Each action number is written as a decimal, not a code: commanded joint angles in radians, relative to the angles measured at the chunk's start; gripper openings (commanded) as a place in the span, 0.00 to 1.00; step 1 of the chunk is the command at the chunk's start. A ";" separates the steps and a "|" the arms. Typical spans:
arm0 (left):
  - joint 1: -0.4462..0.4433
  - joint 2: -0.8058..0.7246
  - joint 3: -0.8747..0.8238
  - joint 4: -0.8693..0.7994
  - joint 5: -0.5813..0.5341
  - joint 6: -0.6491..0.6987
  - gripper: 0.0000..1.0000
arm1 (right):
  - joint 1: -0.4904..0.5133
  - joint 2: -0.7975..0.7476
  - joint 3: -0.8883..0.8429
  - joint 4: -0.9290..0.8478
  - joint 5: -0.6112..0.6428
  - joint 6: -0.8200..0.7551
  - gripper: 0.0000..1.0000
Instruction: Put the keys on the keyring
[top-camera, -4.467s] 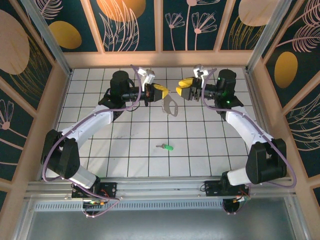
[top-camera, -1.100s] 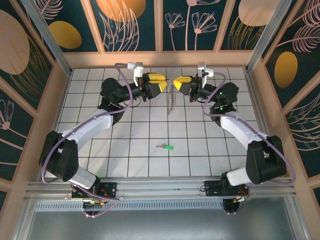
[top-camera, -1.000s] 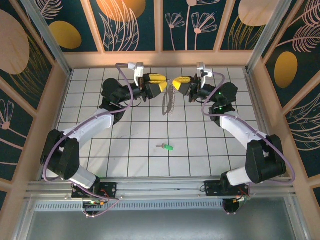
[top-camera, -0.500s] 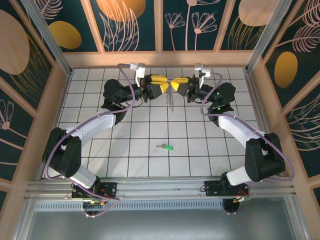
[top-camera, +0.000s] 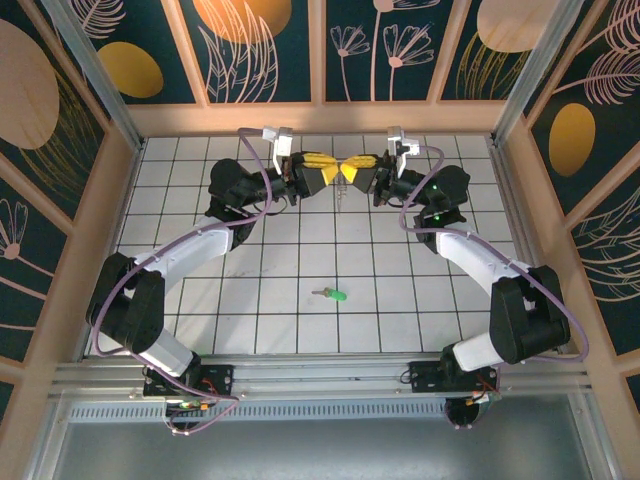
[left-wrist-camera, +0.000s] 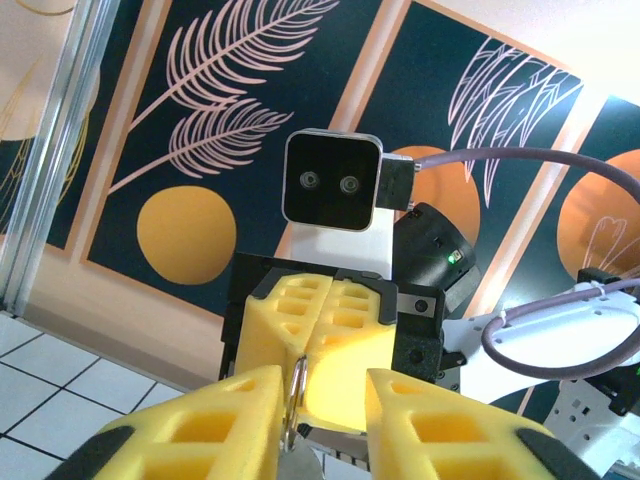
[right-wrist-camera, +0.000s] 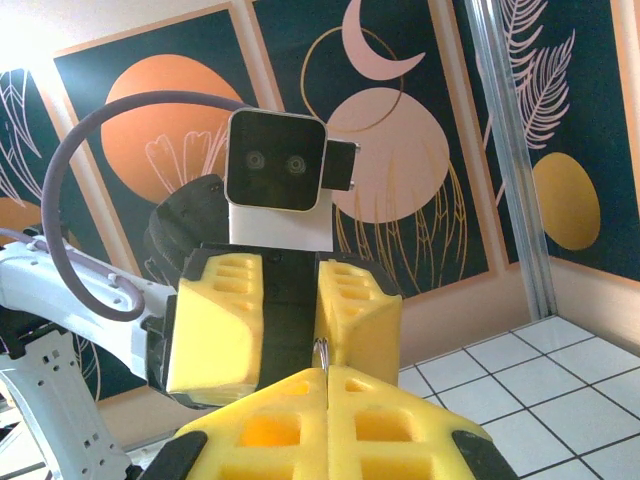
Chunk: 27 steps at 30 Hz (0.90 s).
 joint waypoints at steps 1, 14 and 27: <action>-0.008 0.013 0.025 0.043 0.011 0.000 0.24 | 0.011 -0.010 0.017 0.030 0.004 -0.019 0.00; -0.018 0.017 0.043 -0.020 0.027 0.053 0.00 | 0.008 -0.016 0.033 -0.046 0.026 -0.055 0.00; -0.017 -0.060 0.085 -0.372 -0.040 0.407 0.00 | -0.104 -0.282 -0.100 -0.469 0.374 -0.164 0.57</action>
